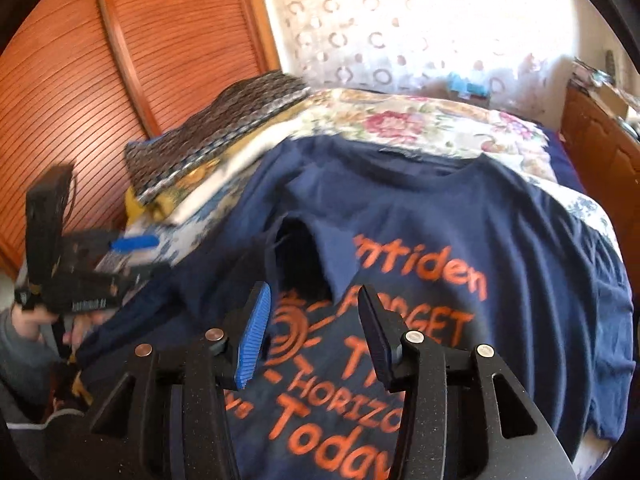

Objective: Fold small clothes

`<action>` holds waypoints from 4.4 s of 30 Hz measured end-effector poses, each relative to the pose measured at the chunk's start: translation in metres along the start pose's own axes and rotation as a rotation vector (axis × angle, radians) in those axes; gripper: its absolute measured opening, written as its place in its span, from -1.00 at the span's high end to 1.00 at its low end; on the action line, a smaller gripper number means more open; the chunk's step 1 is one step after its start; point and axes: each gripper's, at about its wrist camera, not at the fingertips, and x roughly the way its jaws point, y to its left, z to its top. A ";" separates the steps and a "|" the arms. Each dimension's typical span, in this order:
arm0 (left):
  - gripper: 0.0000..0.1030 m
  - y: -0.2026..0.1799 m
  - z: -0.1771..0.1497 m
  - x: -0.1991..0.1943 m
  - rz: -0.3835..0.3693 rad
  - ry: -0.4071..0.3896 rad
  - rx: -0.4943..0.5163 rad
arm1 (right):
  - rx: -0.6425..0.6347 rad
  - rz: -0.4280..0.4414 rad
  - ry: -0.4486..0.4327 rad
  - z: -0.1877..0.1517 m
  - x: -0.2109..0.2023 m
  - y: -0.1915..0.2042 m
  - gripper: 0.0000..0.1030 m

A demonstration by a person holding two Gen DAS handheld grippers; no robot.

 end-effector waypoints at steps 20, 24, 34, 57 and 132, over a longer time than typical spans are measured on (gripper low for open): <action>-0.09 0.003 -0.004 0.009 0.001 -0.004 -0.010 | -0.028 0.033 0.129 0.013 0.075 -0.013 0.11; -0.10 0.004 -0.003 0.010 0.001 -0.004 -0.010 | -0.097 0.016 0.144 0.010 0.075 -0.006 0.80; -0.11 0.003 -0.003 0.010 0.002 -0.003 -0.008 | -0.137 -0.199 0.045 0.044 0.036 -0.042 0.98; -0.11 -0.032 0.030 -0.009 -0.048 -0.091 0.025 | 0.088 -0.263 -0.016 -0.030 -0.049 -0.112 -0.30; -0.21 -0.096 0.059 0.030 -0.127 -0.079 0.115 | 0.276 -0.340 0.010 -0.045 -0.076 -0.204 0.12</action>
